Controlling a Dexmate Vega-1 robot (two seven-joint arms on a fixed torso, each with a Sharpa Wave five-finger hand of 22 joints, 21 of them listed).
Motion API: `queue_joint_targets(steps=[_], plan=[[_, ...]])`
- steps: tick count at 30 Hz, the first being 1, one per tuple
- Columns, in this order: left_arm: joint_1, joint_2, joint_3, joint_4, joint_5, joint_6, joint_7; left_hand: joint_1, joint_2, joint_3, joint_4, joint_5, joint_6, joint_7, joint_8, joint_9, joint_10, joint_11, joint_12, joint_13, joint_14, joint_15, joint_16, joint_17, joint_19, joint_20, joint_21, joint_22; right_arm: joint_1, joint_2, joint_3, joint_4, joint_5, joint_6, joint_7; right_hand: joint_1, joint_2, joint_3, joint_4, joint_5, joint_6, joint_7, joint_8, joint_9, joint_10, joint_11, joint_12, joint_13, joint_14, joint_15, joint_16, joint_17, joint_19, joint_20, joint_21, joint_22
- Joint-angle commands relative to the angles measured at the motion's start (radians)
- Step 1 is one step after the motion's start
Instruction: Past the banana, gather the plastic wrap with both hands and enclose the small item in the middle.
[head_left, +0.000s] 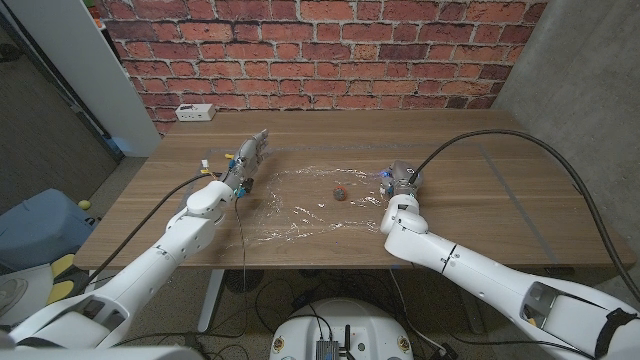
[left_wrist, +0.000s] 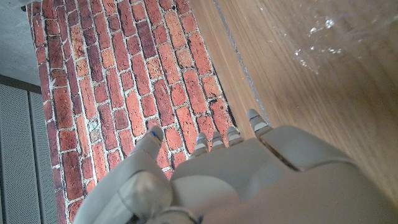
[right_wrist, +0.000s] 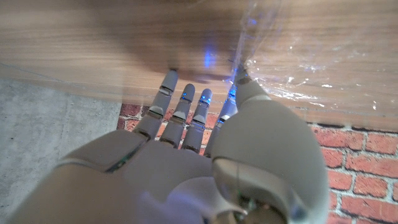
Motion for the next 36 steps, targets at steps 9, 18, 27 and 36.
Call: queue_joint_targets(steps=[9,18,27,36], plan=[[0.017,0.113,0.048,-0.118,0.225,0.08,0.143,0.07,0.056,0.067,-0.069,0.011,0.373,0.031,0.053,0.01,0.287,-0.017,0.062,0.005,0.167,-0.034,0.015,-0.001,0.027,0.012,-0.028,0.004,-0.099,-0.006,0.152,-0.052,0.026,0.249,-0.145,0.029,0.0,0.051,0.001,-0.02,0.057,0.077,0.048,0.055,0.082,0.012,0.01,0.002,0.142,-0.121,0.033,-0.015,0.069,0.042,0.021,0.003],[0.023,0.216,0.098,-0.276,0.438,0.258,0.234,0.218,0.073,0.179,-0.122,0.052,0.697,0.089,0.07,0.013,0.559,-0.033,0.101,0.007,0.354,-0.069,0.018,-0.001,0.069,0.004,-0.033,0.005,-0.033,0.013,0.1,-0.15,0.009,0.022,-0.007,0.041,0.006,0.057,0.003,-0.025,0.035,0.091,0.076,0.059,0.121,0.027,0.003,0.018,0.352,-0.144,0.198,0.105,0.188,0.033,0.08,0.012],[0.011,0.294,0.161,-0.429,0.635,0.491,0.247,0.239,0.064,0.18,-0.126,0.054,0.803,0.112,0.073,0.013,0.645,-0.047,0.109,0.007,0.424,-0.092,0.023,0.0,0.085,-0.008,-0.033,0.004,0.105,0.03,-0.027,-0.179,0.002,-0.196,0.138,0.053,0.004,0.052,0.003,-0.022,0.021,0.1,0.091,0.052,0.178,0.042,0.002,0.038,0.48,-0.147,0.351,0.238,0.293,0.01,0.15,0.019],[0.004,0.326,0.217,-0.523,0.798,0.67,0.245,0.25,0.067,0.185,-0.131,0.055,0.822,0.112,0.065,0.013,0.674,-0.059,0.109,0.007,0.436,-0.109,0.016,-0.002,0.085,-0.014,-0.037,0.004,0.205,0.067,-0.09,-0.187,0.06,-0.316,0.201,0.083,-0.011,0.051,-0.006,-0.012,0.007,0.113,0.112,0.062,0.235,0.069,-0.001,0.067,0.587,-0.154,0.502,0.384,0.403,-0.008,0.244,0.027]])
